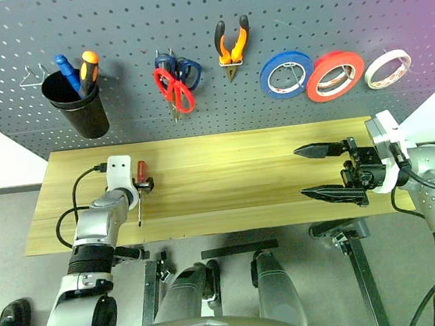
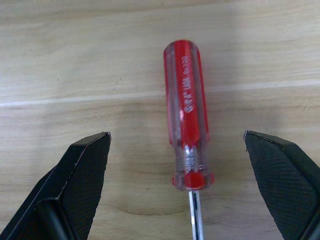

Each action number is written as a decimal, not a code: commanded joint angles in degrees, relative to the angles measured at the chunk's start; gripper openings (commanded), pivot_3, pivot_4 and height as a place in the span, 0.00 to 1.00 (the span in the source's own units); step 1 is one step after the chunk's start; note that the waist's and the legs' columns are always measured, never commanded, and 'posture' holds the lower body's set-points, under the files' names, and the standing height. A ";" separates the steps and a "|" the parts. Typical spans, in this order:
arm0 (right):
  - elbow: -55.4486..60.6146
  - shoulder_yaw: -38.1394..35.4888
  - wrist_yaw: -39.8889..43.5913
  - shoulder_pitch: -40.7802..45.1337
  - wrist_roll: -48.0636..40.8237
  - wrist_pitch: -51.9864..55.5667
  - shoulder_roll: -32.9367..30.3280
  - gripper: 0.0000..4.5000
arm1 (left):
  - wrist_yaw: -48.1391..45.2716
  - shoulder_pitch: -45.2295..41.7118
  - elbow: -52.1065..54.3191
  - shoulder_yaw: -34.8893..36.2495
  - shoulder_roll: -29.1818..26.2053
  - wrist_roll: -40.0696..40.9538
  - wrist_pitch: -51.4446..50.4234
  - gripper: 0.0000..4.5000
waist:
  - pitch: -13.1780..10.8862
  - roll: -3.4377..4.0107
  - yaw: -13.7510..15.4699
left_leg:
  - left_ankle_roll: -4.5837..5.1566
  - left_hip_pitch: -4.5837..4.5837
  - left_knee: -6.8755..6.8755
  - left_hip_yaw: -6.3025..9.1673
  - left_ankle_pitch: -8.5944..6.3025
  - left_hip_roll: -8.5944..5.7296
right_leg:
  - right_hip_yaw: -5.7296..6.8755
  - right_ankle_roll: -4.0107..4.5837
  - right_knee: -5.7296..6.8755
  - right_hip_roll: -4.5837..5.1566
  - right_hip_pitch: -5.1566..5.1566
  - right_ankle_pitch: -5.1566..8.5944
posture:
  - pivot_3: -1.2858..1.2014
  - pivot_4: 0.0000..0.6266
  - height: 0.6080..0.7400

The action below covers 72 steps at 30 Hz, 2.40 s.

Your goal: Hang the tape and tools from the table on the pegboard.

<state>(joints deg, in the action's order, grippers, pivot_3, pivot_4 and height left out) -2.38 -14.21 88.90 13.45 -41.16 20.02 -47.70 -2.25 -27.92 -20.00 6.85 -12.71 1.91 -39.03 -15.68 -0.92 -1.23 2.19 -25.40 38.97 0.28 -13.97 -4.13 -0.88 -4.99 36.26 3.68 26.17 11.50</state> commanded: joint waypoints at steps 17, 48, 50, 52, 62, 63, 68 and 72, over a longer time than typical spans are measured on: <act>1.60 -1.49 -0.04 0.29 -1.15 1.48 -0.70 1.00 | 3.77 -0.97 0.74 -0.35 -0.05 -1.93 -1.58 0.50 | -0.01 -0.01 0.01 | -0.04 0.00 0.00 0.00 -0.02 0.00 | 0.00 0.00 -0.01 0.00 0.00 0.00 | 0.46 0.43 1.00; 1.55 -1.25 -1.21 2.12 -1.42 2.63 -0.29 1.00 | 6.65 -6.98 -1.40 10.53 3.49 5.36 -25.33 0.18 | -0.01 -0.02 0.00 | -0.03 -0.01 -0.02 0.00 -0.04 0.00 | 0.01 -0.01 -0.04 0.01 0.00 0.00 | 0.46 0.43 1.00; 1.62 -1.25 -1.30 2.15 -1.34 2.54 -0.30 1.00 | 7.16 -7.02 -1.41 10.77 3.56 5.19 -24.94 0.18 | -0.01 -0.02 0.00 | -0.03 -0.01 -0.02 0.00 -0.04 0.00 | 0.01 -0.01 -0.04 0.01 0.00 0.00 | 0.46 0.43 1.00; 1.41 -1.19 -1.39 2.34 -1.29 2.51 -0.27 1.00 | 5.93 -6.34 -0.62 8.91 3.21 4.87 -23.81 0.18 | -0.01 -0.02 0.02 | -0.03 -0.01 -0.02 0.00 -0.04 0.00 | 0.01 -0.01 -0.03 0.01 -0.01 0.00 | 0.46 0.43 1.00; 0.98 -1.37 -1.25 2.47 -1.52 2.10 0.25 1.00 | -0.50 1.97 12.31 2.18 2.48 5.01 -15.97 0.18 | -0.02 -0.02 0.03 | -0.03 -0.03 -0.06 0.00 -0.05 0.00 | -0.01 0.00 -0.12 0.03 -0.01 0.01 | 0.46 0.42 1.00; 0.87 -1.41 -1.17 2.50 -1.56 2.09 0.31 1.00 | 0.06 3.24 13.91 2.57 3.03 4.94 -15.05 0.18 | -0.02 -0.02 0.04 | -0.03 -0.05 -0.08 0.00 -0.05 0.00 | 0.00 0.00 -0.12 0.03 0.02 0.01 | 0.46 0.41 1.00; -0.45 -1.22 -0.50 3.16 -1.30 1.83 0.34 1.00 | 0.40 9.16 23.12 2.52 3.93 5.69 -17.36 0.18 | -0.02 -0.02 0.07 | -0.03 -0.07 -0.13 0.00 -0.05 0.00 | -0.01 0.01 -0.13 0.03 0.06 0.01 | 0.47 0.41 1.00; -2.18 -0.72 -0.09 4.31 -0.86 1.51 0.61 1.00 | -4.33 12.81 29.58 -2.88 -0.11 4.84 -14.51 0.18 | -0.02 -0.02 0.09 | -0.02 -0.06 -0.14 0.00 -0.05 0.00 | -0.02 0.02 -0.15 0.03 0.04 0.02 | 0.47 0.41 1.00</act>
<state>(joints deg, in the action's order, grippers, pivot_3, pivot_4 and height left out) -4.32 -14.12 88.13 16.56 -41.73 22.55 -47.11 -4.12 -15.66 5.07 7.33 -10.16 7.85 -55.88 -15.70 -0.93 -1.14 2.16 -25.46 38.83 0.28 -14.02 -4.13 -0.89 -4.96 36.11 3.71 26.22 11.52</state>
